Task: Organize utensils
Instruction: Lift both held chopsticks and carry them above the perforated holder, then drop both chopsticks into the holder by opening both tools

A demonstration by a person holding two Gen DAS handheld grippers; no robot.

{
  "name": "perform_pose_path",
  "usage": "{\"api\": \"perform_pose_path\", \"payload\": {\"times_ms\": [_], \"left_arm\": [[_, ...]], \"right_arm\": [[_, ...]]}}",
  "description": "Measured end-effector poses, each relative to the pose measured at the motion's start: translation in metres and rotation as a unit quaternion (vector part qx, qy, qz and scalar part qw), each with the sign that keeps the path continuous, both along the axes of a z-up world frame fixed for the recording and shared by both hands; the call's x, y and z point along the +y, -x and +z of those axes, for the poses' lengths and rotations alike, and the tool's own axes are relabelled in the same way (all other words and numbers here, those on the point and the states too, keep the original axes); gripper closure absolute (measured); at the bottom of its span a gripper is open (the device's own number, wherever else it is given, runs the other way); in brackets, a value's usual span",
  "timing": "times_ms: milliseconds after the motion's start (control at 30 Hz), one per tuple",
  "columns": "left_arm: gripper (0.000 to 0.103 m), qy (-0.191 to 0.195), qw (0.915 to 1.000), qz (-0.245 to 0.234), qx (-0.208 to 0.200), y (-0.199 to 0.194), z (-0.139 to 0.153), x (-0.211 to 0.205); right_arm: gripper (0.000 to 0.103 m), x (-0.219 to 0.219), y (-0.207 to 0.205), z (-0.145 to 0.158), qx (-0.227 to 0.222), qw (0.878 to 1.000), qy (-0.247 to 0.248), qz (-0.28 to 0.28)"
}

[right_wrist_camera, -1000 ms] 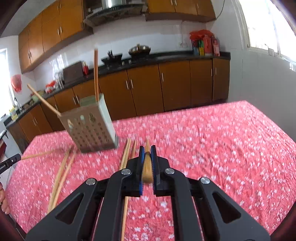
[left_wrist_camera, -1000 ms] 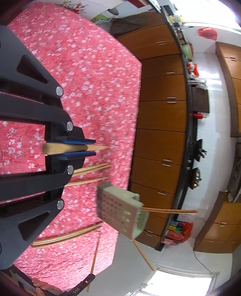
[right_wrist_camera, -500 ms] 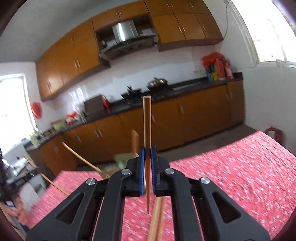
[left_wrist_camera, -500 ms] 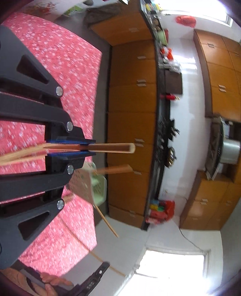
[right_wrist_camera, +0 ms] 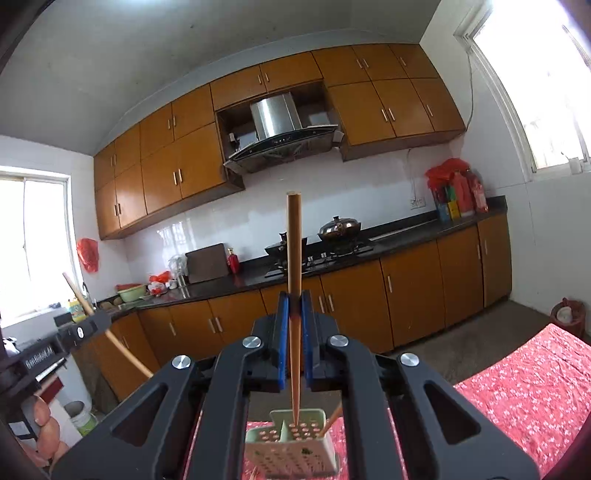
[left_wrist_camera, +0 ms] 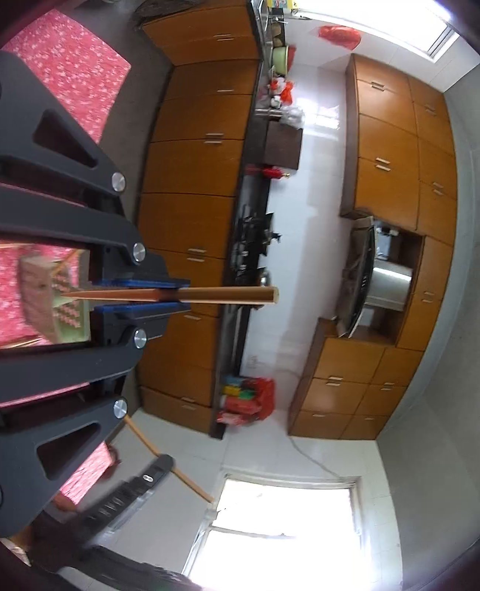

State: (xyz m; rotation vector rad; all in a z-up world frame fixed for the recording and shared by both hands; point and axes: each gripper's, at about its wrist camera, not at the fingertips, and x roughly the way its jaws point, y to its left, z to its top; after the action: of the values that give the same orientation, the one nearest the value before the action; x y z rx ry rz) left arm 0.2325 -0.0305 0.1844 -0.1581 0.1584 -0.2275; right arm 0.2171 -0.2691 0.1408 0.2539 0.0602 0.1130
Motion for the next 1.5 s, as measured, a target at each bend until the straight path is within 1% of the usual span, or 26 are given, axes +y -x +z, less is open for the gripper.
{"api": "perform_pose_path", "payload": {"times_ms": [100, 267, 400, 533, 600, 667, 700, 800, 867, 1000, 1067, 1133, 1200, 1267, 1300, 1333, 1367, 1400, 1433, 1467, 1500], "left_arm": [[0.095, 0.001, 1.0000, 0.008, -0.001, -0.018, -0.010, -0.009], [0.095, -0.011, 0.9995, 0.020, 0.023, -0.050, -0.043, -0.016], [0.095, -0.018, 0.9985, 0.017, 0.048, -0.064, -0.063, -0.019], [0.093, -0.014, 0.9980, 0.012, 0.061, -0.065, -0.069, -0.016], [0.085, -0.011, 0.9980, 0.013, 0.062, -0.062, -0.068, -0.012], [0.081, -0.010, 0.9981, 0.019, 0.058, -0.059, -0.065, -0.009], [0.080, -0.011, 0.9982, 0.021, 0.056, -0.057, -0.063, -0.008], [0.080, -0.010, 0.9982, 0.027, 0.052, -0.050, -0.057, -0.003], [0.080, -0.006, 0.9981, 0.033, 0.051, -0.043, -0.052, 0.002], [0.075, 0.002, 0.9983, 0.037, 0.045, -0.019, -0.043, 0.015], [0.073, 0.005, 0.9984, 0.035, 0.043, 0.000, -0.042, 0.024], [0.069, 0.005, 0.9982, 0.035, 0.047, 0.022, -0.049, 0.032], [0.067, 0.000, 0.9975, 0.039, 0.058, 0.035, -0.058, 0.039], [0.065, -0.014, 0.9955, 0.052, 0.078, 0.046, -0.076, 0.046], [0.065, -0.027, 0.9930, 0.063, 0.096, 0.049, -0.090, 0.050], [0.065, -0.037, 0.9900, 0.073, 0.115, 0.049, -0.105, 0.053], [0.065, -0.040, 0.9873, 0.076, 0.134, 0.050, -0.118, 0.057], [0.065, -0.042, 0.9842, 0.080, 0.152, 0.050, -0.132, 0.061], [0.065, -0.044, 0.9783, 0.089, 0.182, 0.049, -0.152, 0.067], [0.066, -0.044, 0.9741, 0.095, 0.200, 0.049, -0.164, 0.071], [0.066, -0.042, 0.9688, 0.101, 0.223, 0.048, -0.179, 0.077]], "right_arm": [[0.096, 0.008, -0.015, -0.014, 0.017, 1.000, 0.008, -0.001], [0.096, 0.017, -0.036, -0.043, 0.062, 0.998, 0.013, 0.011], [0.096, 0.022, -0.040, -0.054, 0.082, 0.996, 0.020, 0.015], [0.095, 0.019, -0.041, -0.057, 0.094, 0.995, 0.016, 0.022], [0.094, 0.019, -0.040, -0.055, 0.095, 0.995, 0.016, 0.019], [0.093, 0.019, -0.037, -0.051, 0.093, 0.995, 0.018, 0.016], [0.091, 0.019, -0.036, -0.049, 0.091, 0.996, 0.019, 0.014], [0.080, 0.015, -0.026, -0.038, 0.078, 0.997, 0.020, 0.008], [0.079, 0.010, -0.017, -0.031, 0.072, 0.997, 0.019, 0.005], [0.079, 0.000, 0.010, -0.024, 0.064, 0.998, 0.019, -0.005], [0.076, -0.008, 0.025, -0.027, 0.067, 0.997, 0.021, -0.014], [0.074, -0.017, 0.041, -0.039, 0.080, 0.996, 0.021, -0.022], [0.074, -0.026, 0.050, -0.061, 0.114, 0.993, 0.025, -0.030], [0.074, -0.032, 0.050, -0.088, 0.160, 0.986, 0.032, -0.038], [0.074, -0.035, 0.049, -0.107, 0.187, 0.981, 0.035, -0.042], [0.074, -0.037, 0.049, -0.119, 0.204, 0.977, 0.039, -0.049], [0.074, -0.038, 0.047, -0.141, 0.236, 0.969, 0.049, -0.059], [0.074, -0.038, 0.046, -0.150, 0.252, 0.965, 0.051, -0.060], [0.074, -0.039, 0.044, -0.168, 0.282, 0.957, 0.047, -0.053], [0.074, -0.039, 0.043, -0.184, 0.311, 0.949, 0.037, -0.038], [0.075, -0.038, 0.042, -0.193, 0.327, 0.944, 0.031, -0.026]]}}
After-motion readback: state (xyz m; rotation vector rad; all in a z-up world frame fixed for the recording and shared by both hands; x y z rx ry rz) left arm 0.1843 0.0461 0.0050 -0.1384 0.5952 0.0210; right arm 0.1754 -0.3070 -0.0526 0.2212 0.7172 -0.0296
